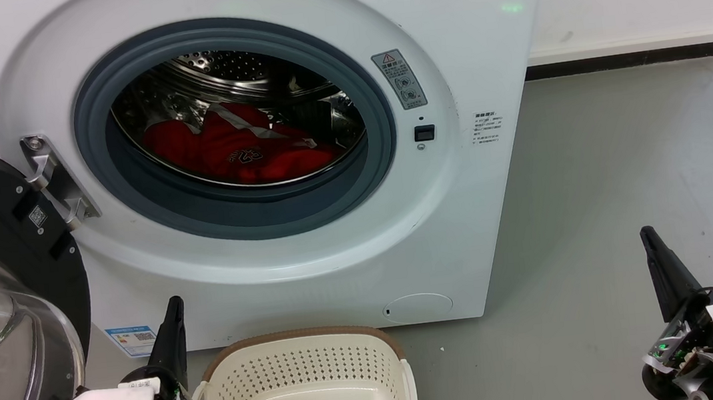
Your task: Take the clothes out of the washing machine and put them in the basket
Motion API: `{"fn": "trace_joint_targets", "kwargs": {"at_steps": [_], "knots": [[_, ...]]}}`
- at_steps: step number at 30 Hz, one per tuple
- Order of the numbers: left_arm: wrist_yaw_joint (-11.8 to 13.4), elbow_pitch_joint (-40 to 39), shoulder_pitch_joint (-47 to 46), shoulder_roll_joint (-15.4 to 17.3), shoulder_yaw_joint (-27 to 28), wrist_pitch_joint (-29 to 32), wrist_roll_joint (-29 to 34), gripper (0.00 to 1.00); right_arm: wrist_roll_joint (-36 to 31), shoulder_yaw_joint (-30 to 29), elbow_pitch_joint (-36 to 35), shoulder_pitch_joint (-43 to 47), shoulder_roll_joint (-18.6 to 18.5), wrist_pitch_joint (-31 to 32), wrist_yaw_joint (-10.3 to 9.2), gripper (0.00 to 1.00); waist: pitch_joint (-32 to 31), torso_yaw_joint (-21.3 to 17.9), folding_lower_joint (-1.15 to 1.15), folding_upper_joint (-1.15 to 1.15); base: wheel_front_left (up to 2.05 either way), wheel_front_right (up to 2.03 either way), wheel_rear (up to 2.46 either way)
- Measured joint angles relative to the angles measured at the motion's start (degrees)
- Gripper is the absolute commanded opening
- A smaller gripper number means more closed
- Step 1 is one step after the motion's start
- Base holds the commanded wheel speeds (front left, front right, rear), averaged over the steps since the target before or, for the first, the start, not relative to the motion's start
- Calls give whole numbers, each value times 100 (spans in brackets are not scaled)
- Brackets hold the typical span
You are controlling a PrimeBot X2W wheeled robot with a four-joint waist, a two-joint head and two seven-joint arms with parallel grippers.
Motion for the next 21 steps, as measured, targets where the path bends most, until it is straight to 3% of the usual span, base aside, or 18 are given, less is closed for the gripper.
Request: {"fn": "trace_joint_targets", "kwargs": {"at_steps": [21], "knots": [[-1,0,0,0,0,0,-1,0,0,0,0,0,1,0,0,0,0,0,0,0,0,0,0]]}}
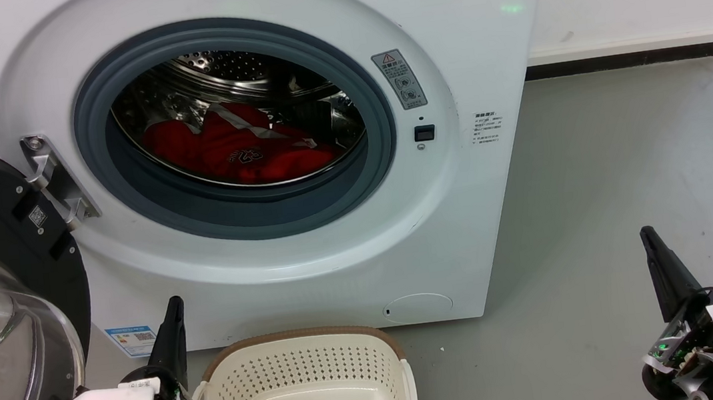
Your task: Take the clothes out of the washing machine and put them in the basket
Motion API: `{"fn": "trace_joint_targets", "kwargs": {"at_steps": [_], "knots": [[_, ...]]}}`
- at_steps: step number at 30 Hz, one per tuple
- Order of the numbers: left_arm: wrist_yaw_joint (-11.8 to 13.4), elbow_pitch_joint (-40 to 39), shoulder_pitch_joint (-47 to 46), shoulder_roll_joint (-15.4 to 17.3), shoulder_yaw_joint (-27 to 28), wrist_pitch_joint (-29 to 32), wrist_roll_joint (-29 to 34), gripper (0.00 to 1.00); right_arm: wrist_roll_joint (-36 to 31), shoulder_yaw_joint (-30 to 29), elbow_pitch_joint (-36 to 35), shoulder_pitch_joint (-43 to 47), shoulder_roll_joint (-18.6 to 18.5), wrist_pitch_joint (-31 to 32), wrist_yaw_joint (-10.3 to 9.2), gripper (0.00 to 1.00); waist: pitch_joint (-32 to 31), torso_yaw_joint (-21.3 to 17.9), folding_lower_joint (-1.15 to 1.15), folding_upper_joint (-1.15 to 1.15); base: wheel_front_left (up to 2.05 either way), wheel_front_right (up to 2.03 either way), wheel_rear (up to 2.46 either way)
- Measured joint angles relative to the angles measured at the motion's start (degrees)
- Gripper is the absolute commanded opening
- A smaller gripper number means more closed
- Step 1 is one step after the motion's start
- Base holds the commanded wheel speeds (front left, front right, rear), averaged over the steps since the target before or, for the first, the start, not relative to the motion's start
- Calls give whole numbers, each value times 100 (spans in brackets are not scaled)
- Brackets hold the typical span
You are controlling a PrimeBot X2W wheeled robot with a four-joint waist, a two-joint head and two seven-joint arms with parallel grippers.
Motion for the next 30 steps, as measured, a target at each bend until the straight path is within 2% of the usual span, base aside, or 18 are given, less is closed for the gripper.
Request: {"fn": "trace_joint_targets", "kwargs": {"at_steps": [15,16,23,30], "knots": [[1,0,0,0,0,0,0,0,0,0,0,0,0,0,0,0,0,0,0,0,0,0,0],[1,40,16,-4,-4,-2,0,100,1,2,34,19,0,0,0,100,0,0,0,0,0,0,0],[2,114,208,-24,-27,-127,164,100,-77,26,176,208,9,-111,-1,100,3,2,0,0,0,0,0],[97,-136,215,-23,-4,-323,893,100,-813,4,-2,244,13,-313,-1,100,16,-1,0,0,0,0,0]]}}
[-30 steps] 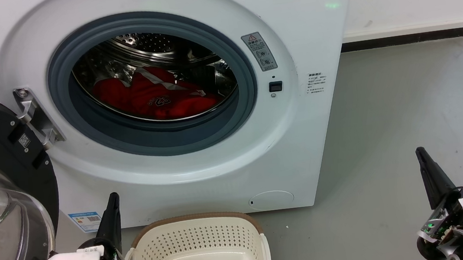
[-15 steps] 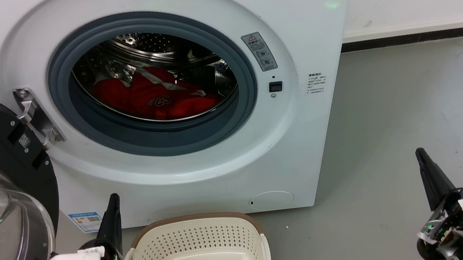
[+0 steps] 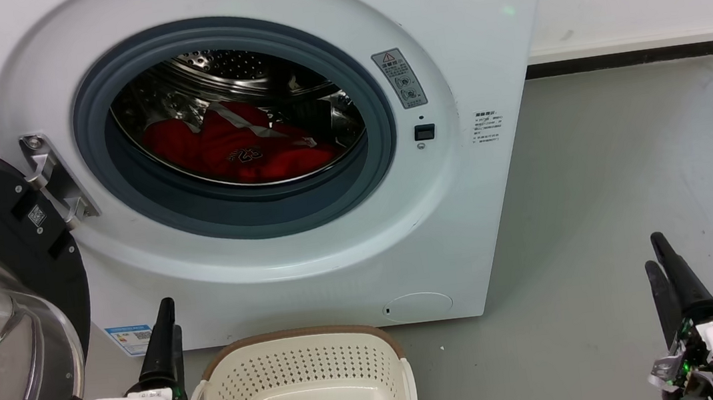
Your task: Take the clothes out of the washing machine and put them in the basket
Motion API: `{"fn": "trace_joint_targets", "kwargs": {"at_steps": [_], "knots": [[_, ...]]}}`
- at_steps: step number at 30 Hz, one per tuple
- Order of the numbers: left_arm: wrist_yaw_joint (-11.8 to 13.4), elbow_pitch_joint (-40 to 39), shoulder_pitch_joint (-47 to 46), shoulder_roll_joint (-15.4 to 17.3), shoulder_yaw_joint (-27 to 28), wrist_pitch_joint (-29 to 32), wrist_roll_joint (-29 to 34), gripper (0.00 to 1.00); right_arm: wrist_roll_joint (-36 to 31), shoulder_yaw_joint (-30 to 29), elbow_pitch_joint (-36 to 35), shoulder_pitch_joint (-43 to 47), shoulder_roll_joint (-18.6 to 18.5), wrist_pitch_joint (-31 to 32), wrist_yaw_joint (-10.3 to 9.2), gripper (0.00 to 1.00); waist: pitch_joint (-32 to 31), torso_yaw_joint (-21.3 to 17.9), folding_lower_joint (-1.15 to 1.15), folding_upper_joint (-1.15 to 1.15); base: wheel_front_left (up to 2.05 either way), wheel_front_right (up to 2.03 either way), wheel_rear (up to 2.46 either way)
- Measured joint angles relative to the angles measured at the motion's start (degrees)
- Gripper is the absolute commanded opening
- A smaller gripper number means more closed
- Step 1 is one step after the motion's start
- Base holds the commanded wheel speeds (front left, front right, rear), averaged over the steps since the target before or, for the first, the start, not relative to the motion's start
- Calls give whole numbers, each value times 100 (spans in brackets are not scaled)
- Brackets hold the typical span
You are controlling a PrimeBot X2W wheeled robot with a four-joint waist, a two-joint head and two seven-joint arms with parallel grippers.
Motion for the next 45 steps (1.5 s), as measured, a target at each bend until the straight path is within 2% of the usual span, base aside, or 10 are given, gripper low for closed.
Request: {"fn": "trace_joint_targets", "kwargs": {"at_steps": [22,33,45], "knots": [[511,-615,140,2,-343,-513,2480,100,-3030,315,-853,179,2,-513,0,100,58,-26,0,0,0,0,0],[678,-780,224,7,-557,-726,3646,100,-4103,367,-1042,295,2,-746,0,100,62,-32,0,0,0,0,0],[883,-961,296,26,-693,-948,4569,100,-5119,421,-1248,387,2,-956,0,100,70,-30,0,0,0,0,0]]}}
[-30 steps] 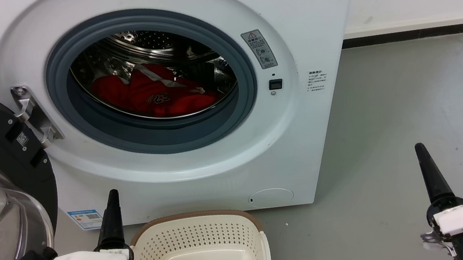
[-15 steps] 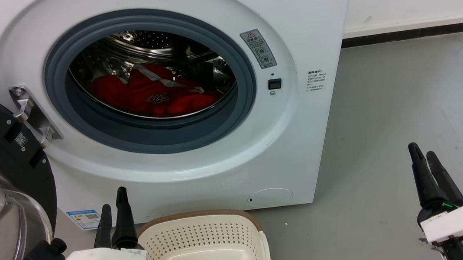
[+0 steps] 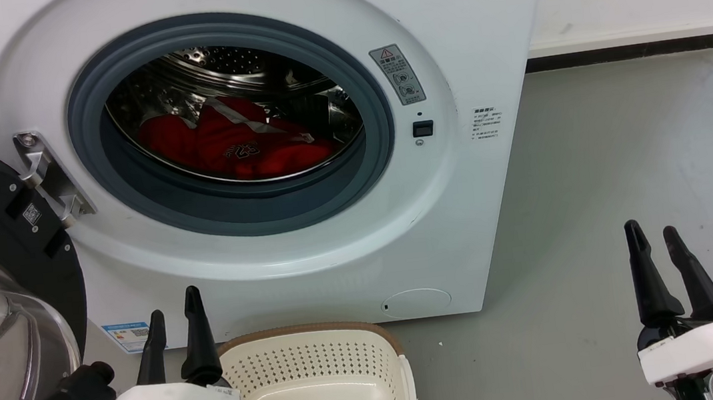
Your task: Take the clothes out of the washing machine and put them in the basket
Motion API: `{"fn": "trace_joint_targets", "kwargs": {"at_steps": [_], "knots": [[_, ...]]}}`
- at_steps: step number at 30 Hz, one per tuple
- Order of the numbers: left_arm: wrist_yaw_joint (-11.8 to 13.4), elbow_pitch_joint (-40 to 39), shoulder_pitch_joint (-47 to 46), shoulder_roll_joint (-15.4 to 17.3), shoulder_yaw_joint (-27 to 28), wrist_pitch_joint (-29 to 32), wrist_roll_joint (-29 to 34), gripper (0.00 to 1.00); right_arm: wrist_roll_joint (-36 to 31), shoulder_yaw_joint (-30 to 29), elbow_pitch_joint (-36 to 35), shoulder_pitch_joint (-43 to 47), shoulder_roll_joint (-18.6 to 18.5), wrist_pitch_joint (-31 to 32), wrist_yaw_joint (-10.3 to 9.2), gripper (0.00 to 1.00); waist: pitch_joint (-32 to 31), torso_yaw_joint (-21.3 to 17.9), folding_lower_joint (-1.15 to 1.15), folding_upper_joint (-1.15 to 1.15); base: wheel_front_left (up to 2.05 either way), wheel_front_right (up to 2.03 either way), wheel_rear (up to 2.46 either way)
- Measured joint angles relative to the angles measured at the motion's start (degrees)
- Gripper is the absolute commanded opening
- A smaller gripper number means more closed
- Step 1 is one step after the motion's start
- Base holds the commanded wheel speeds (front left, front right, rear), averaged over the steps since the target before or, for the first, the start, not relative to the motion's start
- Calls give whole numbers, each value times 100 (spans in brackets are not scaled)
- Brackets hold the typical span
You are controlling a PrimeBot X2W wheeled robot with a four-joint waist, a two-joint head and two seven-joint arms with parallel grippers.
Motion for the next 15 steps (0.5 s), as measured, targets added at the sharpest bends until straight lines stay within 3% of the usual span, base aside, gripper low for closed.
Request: {"fn": "trace_joint_targets", "kwargs": {"at_steps": [15], "knots": [[75,-148,83,22,-135,-227,964,100,-1023,42,-255,102,-1,-242,0,100,23,-19,0,0,0,0,0]]}}
